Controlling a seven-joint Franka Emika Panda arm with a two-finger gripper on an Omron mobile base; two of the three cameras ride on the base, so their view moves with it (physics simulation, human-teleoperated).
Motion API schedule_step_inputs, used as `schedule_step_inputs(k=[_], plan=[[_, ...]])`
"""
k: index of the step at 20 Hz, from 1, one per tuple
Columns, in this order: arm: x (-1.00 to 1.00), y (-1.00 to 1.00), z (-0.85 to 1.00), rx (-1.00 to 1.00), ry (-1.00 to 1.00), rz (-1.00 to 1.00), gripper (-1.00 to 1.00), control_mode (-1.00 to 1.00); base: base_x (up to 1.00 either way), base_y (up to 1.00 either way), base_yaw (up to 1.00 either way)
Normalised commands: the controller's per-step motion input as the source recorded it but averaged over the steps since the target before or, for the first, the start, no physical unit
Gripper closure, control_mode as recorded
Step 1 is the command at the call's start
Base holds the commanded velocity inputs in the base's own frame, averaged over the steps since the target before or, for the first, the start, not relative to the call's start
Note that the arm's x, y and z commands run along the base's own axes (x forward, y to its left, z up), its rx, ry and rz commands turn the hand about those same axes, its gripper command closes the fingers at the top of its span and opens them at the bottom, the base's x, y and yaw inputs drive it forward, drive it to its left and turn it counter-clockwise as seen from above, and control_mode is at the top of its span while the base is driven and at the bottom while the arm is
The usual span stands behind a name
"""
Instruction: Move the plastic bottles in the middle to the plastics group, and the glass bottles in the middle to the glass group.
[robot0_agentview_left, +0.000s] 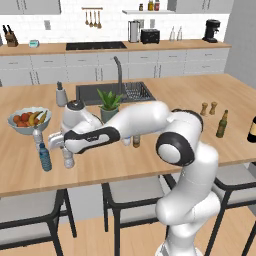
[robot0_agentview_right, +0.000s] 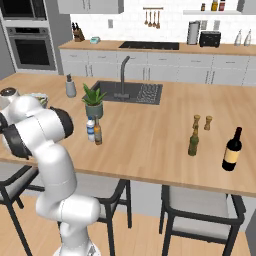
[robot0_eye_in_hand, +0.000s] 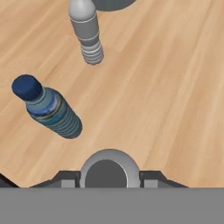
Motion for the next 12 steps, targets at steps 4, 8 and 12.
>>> schedule_step_inputs(k=[4, 8, 12], plan=[[0.08, 0.21, 0.00, 0.00, 0.06, 0.16, 1.00, -1.00, 0.00, 0.00, 0.00], [0.06, 0.01, -0.06, 0.00, 0.03, 0.25, 1.00, -1.00, 0.00, 0.00, 0.00], [0.14, 0.00, -0.22, 0.00, 0.00, 0.20, 1.00, -1.00, 0.00, 0.00, 0.00]])
